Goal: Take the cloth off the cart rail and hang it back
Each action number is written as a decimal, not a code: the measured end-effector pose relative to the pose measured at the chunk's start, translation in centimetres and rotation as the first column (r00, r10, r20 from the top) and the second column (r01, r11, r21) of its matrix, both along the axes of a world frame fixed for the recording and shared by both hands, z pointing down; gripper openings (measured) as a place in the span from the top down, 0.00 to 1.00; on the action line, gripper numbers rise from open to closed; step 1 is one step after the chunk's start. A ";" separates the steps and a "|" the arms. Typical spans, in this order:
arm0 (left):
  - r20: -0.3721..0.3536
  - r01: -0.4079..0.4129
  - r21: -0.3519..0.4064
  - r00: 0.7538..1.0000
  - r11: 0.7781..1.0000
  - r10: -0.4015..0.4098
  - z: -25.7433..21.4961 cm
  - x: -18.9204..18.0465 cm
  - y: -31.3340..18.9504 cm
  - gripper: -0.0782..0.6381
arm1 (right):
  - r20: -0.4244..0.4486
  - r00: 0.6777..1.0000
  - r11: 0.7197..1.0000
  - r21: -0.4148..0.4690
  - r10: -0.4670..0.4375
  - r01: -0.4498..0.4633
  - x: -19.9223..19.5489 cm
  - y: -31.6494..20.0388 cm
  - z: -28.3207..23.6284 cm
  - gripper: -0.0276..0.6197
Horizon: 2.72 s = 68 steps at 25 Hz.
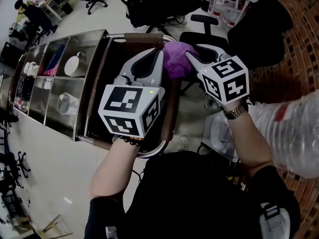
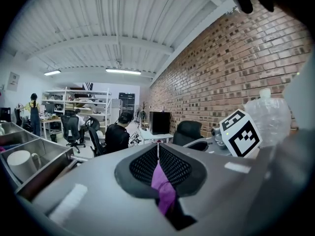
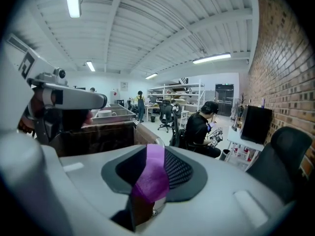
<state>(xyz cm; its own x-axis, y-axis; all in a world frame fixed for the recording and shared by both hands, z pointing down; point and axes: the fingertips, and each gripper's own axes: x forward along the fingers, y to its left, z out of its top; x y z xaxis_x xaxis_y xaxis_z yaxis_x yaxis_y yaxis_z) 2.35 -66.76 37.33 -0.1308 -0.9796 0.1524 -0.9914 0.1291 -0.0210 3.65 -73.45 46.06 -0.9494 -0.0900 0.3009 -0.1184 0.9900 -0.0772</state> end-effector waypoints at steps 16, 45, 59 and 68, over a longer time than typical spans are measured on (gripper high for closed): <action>0.038 0.011 0.038 0.999 0.999 -0.013 -2.4 2.9 5.4 0.90 | 0.213 0.977 0.992 0.116 0.016 -0.042 3.6 6.0 -7.7 0.92; 0.059 -0.204 0.169 0.979 0.964 0.197 -3.1 11.0 36.9 0.90 | 0.291 0.943 0.931 0.274 0.158 -0.241 12.7 39.7 -11.6 0.96; 0.155 -0.199 0.230 0.974 0.953 0.166 -3.5 15.7 39.5 0.90 | 0.372 0.922 0.917 0.321 0.107 -0.236 17.4 43.9 -13.3 0.96; 0.188 -0.179 0.253 0.973 0.951 0.133 -2.8 18.6 39.5 0.90 | 0.404 0.912 0.924 0.319 0.070 -0.213 19.8 44.4 -12.0 0.96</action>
